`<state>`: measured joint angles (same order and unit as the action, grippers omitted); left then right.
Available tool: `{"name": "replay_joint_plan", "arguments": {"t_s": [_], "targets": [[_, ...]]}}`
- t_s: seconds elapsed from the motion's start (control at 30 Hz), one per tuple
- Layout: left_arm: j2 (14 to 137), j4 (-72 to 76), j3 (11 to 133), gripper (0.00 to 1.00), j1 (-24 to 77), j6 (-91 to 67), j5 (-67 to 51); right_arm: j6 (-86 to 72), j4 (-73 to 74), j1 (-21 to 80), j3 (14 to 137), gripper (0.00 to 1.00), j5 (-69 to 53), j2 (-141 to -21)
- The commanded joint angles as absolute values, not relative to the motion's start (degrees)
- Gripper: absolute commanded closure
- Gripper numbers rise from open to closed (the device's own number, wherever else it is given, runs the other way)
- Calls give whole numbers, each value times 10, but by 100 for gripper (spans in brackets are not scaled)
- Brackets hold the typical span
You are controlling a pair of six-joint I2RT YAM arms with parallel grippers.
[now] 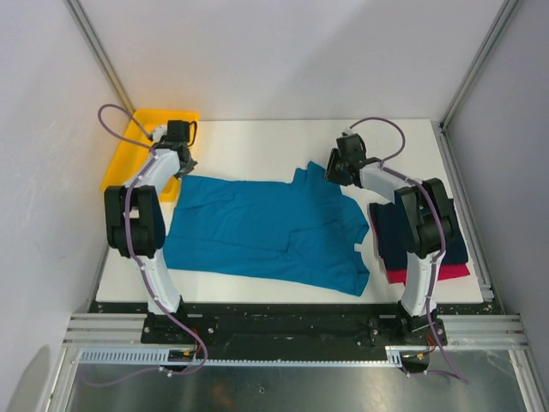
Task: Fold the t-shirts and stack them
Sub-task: Grap the side of the flattened tshirt furthest away from the robot with both arms
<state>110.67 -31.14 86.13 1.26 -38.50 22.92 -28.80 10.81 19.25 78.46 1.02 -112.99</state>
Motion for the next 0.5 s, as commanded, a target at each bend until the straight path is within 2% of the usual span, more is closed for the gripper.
{"name": "replay_joint_plan", "arguments": {"t_s": [0.0, 0.23, 0.47], "targets": [[1109, -306, 894, 100, 3, -378, 258, -266, 105, 181, 850, 62, 27, -1172], [1127, -307, 919, 100, -17, -368, 230, -259, 154, 170, 924, 61, 59, -1227], [1155, -306, 942, 100, -17, -360, 197, -246, 169, 161, 922, 57, 70, -1238]]}}
